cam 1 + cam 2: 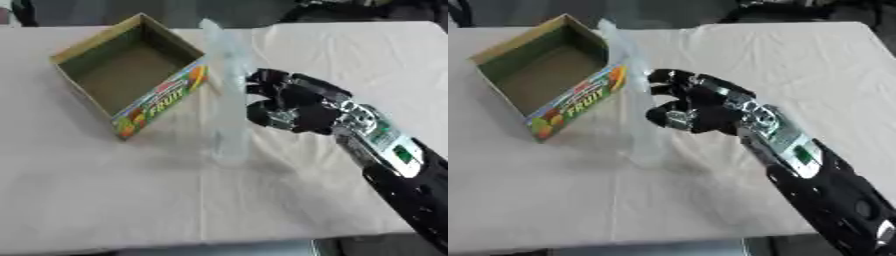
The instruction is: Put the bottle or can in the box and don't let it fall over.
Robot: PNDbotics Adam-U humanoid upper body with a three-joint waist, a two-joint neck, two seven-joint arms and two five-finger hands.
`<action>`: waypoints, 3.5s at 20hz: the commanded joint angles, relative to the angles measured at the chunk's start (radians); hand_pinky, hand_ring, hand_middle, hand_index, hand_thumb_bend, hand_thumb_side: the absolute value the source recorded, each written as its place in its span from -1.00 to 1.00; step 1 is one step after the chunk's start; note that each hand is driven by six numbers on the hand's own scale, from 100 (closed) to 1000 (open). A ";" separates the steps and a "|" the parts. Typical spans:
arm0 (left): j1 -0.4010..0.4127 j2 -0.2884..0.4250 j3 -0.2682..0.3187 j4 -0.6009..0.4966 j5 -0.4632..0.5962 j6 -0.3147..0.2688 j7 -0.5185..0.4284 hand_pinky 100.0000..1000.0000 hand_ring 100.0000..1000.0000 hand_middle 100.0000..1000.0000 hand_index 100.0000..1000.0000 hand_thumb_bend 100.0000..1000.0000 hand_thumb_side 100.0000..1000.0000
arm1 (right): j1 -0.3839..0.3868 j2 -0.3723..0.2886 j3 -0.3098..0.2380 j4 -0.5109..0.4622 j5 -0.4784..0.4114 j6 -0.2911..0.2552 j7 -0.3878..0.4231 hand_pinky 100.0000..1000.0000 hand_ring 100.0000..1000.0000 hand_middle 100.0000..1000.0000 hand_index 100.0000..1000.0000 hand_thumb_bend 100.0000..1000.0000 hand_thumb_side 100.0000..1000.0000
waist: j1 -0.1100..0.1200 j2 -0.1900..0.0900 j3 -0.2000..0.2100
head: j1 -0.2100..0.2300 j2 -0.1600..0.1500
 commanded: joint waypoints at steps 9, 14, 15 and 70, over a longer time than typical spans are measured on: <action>-0.012 0.019 0.008 -0.012 0.002 -0.001 -0.004 0.46 0.56 0.48 0.61 0.30 0.45 | -0.024 -0.002 0.003 0.002 0.007 0.004 0.007 0.61 0.97 0.96 0.88 -0.30 -0.60 | 0.005 -0.007 0.002 | -0.003 -0.013; -0.011 0.018 0.008 -0.012 0.002 -0.001 -0.005 0.46 0.56 0.48 0.61 0.30 0.45 | -0.022 -0.007 -0.001 0.012 0.023 0.008 -0.015 0.61 0.98 0.96 0.88 -0.30 -0.61 | 0.005 -0.005 0.001 | -0.001 -0.014; -0.011 0.018 0.008 -0.012 0.002 -0.001 -0.005 0.46 0.56 0.48 0.61 0.30 0.45 | -0.022 -0.009 -0.001 0.012 0.025 0.009 -0.019 0.60 0.98 0.96 0.88 -0.30 -0.61 | 0.005 -0.005 0.000 | 0.000 -0.014; -0.008 0.011 0.008 -0.012 0.006 0.001 -0.011 0.48 0.55 0.48 0.61 0.27 0.46 | -0.059 -0.003 0.004 0.018 0.063 0.017 0.016 0.62 1.00 1.00 0.90 -0.25 -0.52 | 0.009 0.010 -0.001 | -0.001 -0.028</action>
